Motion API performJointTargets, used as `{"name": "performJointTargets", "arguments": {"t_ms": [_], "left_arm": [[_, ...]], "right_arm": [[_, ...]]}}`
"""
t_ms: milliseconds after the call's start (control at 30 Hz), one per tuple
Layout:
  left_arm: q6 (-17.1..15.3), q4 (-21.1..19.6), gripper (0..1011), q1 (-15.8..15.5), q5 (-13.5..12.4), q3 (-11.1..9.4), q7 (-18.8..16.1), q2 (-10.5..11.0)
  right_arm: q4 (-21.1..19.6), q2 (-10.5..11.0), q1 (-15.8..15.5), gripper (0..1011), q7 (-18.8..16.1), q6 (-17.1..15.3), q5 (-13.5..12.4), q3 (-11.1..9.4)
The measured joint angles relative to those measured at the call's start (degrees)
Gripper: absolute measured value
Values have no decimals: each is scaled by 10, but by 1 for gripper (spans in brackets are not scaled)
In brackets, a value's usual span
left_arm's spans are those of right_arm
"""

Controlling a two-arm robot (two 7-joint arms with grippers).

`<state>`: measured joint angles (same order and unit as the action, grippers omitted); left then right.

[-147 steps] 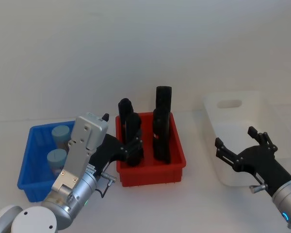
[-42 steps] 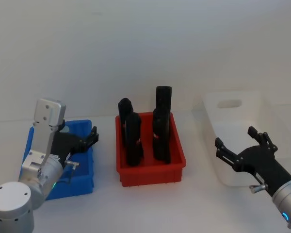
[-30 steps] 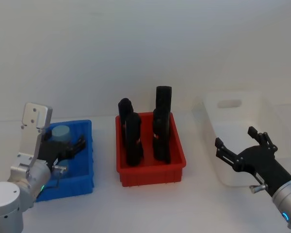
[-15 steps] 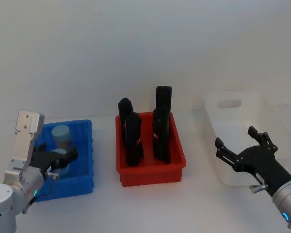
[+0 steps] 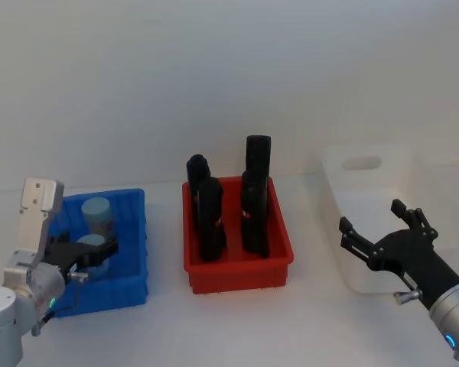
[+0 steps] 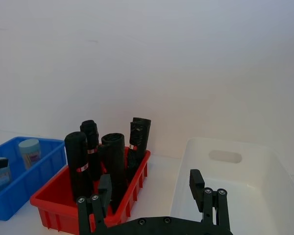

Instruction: Pick the cotton swabs from the blue box and place them into the white box.

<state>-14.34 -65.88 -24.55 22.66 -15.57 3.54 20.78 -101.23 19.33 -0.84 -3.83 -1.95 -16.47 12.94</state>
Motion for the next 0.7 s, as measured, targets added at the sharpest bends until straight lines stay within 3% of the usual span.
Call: {"name": "performJointTargets", "arguments": {"t_ms": [467,700], "left_arm": [[1,45,993,-24,0,4,15,-9],[-6,57,831,-31,2,6,23,-11]], "right_arm": [[0,0,0,1002,0,0,0,0],[0,0,0,1001,0,0,0,0]]}}
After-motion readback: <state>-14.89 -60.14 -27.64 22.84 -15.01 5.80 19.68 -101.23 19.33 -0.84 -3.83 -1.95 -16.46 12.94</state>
